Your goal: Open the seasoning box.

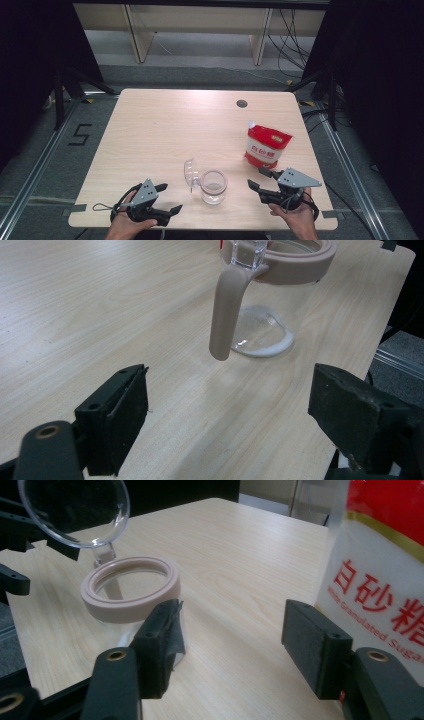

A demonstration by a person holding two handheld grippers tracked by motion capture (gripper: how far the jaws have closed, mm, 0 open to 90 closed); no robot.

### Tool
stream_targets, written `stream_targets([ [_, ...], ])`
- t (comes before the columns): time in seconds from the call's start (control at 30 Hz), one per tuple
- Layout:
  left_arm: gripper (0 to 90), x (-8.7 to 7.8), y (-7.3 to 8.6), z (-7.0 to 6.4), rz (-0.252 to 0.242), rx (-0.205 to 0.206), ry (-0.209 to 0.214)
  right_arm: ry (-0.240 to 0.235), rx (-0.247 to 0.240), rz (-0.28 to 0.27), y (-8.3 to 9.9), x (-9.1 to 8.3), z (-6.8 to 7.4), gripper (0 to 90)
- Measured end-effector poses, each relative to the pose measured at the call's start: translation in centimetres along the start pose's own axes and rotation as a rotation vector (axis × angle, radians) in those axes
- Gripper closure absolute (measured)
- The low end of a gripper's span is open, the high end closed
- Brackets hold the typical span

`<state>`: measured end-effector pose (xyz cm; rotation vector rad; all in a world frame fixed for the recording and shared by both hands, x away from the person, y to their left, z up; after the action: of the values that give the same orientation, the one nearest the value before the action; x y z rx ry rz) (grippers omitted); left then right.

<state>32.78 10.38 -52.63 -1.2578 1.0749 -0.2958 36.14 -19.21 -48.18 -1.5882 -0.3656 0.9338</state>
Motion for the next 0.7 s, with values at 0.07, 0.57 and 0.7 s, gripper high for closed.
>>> stream_targets([
  [0.07, 15.8, 0.0, 0.0, 0.0, 0.002, -0.001, 0.003, 0.014, 0.018, 0.0, 0.2, -0.2, -0.4, 39.7],
  [0.57, 15.8, 0.2, -0.1, 0.0, -0.001, -0.034, -0.009, 0.152, 0.091, 0.007, 1.6, -1.7, -4.1, 32.9],
  [0.7, 15.8, 0.3, -0.1, -0.1, 0.002, -0.032, -0.007, 0.172, 0.102, 0.012, 2.1, -1.9, -4.9, 31.1],
])
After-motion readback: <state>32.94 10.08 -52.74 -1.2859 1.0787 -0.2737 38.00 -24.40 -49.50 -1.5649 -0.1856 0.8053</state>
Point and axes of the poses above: each handheld gripper's, and its own axes: x roughly forward along the jaws, y roughly out of its underside, z roughly to its left, the point moved 8 cm from there along x, roughly forward along the jaws, and after that the axes turned 1 degree about -z, right-handed, at the moved point
